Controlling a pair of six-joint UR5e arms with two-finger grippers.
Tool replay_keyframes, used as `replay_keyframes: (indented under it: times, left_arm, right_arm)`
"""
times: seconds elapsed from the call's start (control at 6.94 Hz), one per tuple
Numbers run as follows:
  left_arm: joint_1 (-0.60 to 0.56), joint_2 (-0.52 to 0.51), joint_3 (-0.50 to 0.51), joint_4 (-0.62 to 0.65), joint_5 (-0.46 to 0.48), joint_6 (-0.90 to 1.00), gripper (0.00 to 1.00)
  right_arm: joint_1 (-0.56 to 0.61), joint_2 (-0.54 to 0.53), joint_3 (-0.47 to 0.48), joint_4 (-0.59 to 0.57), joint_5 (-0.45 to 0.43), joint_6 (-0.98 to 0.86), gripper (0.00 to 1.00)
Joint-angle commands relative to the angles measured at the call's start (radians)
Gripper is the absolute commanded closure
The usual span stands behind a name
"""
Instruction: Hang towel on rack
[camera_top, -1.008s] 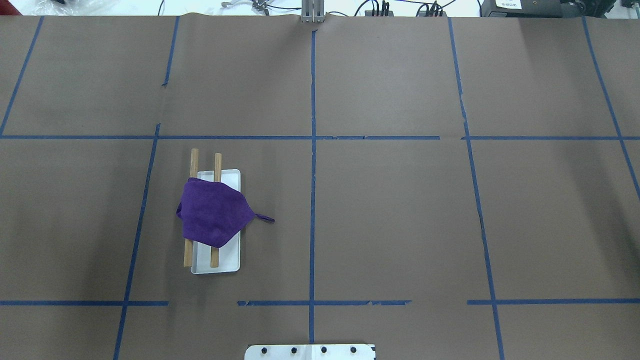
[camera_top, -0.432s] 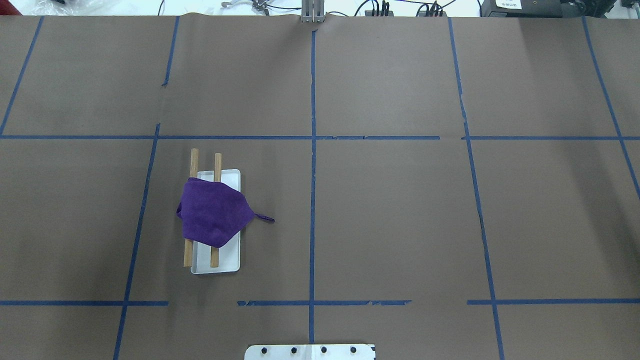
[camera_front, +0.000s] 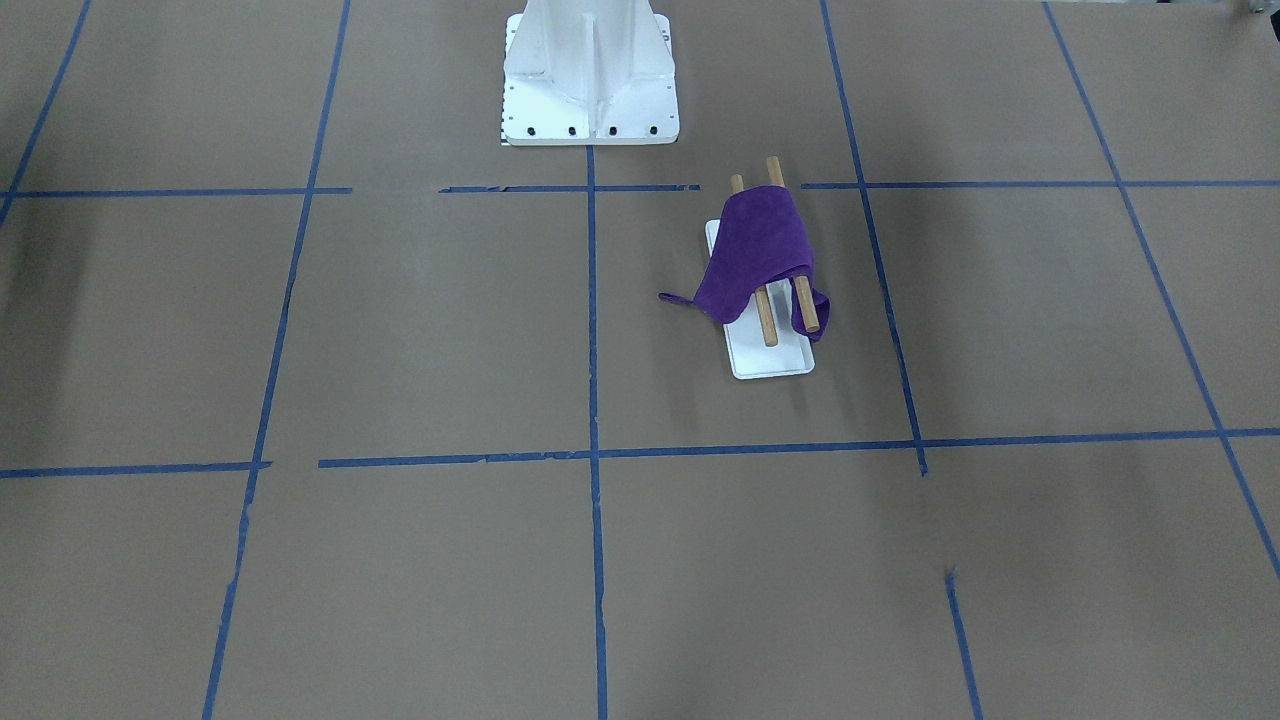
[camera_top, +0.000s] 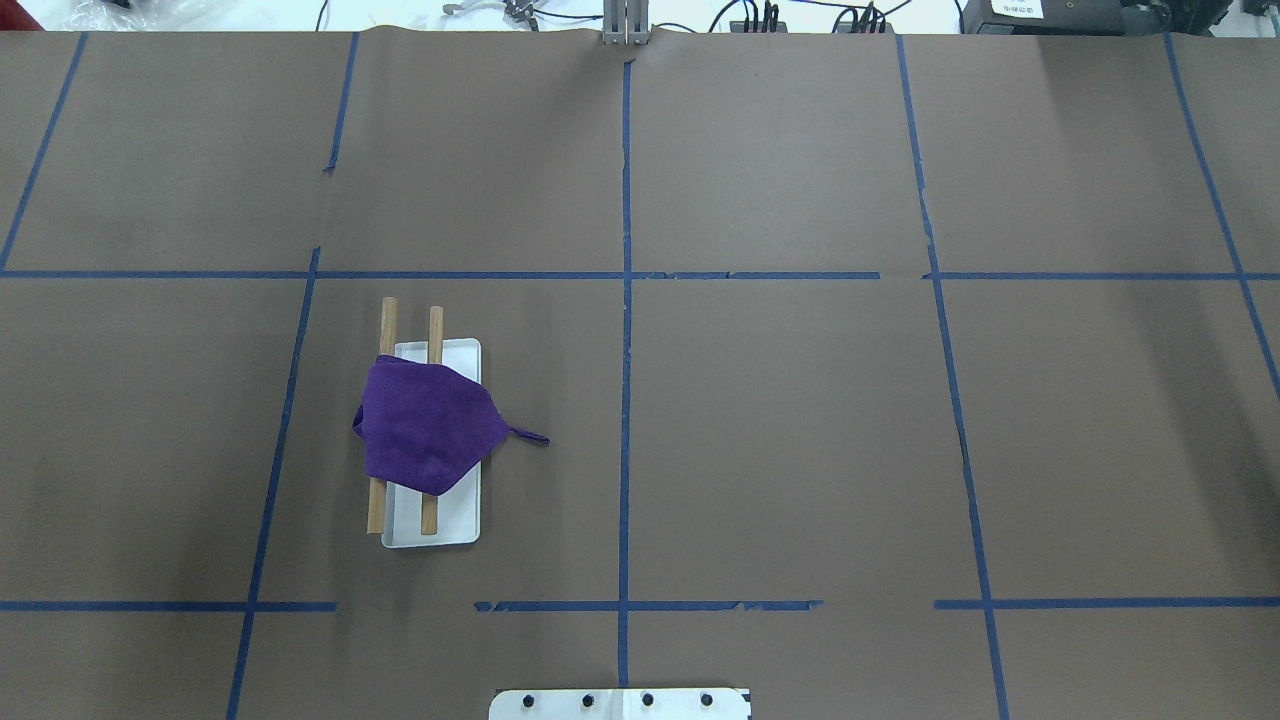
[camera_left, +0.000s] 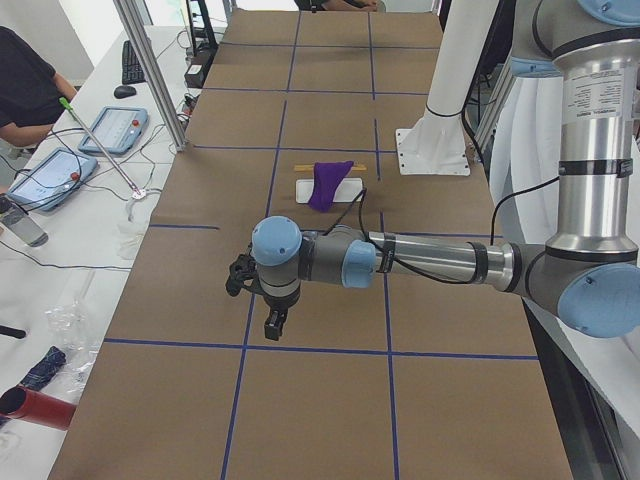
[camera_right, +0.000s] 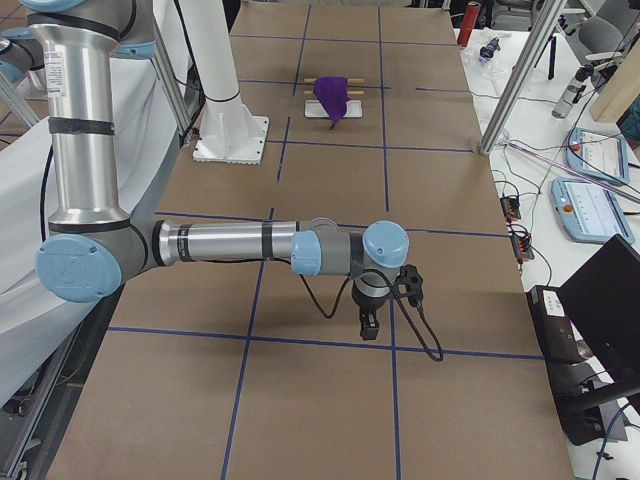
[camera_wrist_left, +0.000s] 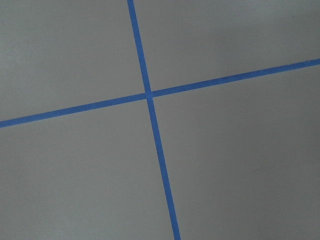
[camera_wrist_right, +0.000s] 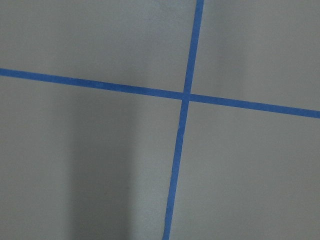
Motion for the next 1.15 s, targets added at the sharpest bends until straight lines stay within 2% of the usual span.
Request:
replay_keyframes:
  times: [0.0, 0.43, 0.72, 1.01]
  left_arm:
    - [0.007, 0.001, 0.007, -0.017, 0.000, -0.005, 0.00]
    - [0.008, -0.002, 0.005, -0.025, 0.000, 0.006, 0.00]
    - [0.005, 0.005, 0.012, -0.172, 0.000, -0.002, 0.00]
    - [0.005, 0.028, 0.015, -0.214, 0.005, 0.001, 0.00]
  right_arm:
    - [-0.001, -0.004, -0.018, 0.002, -0.009, 0.004, 0.00]
    - [0.000, -0.010, 0.008, 0.002, 0.000, 0.009, 0.00]
    - [-0.001, 0.007, 0.013, 0.002, -0.008, 0.009, 0.00]
    - [-0.001, -0.009, 0.014, 0.002, -0.008, -0.007, 0.00]
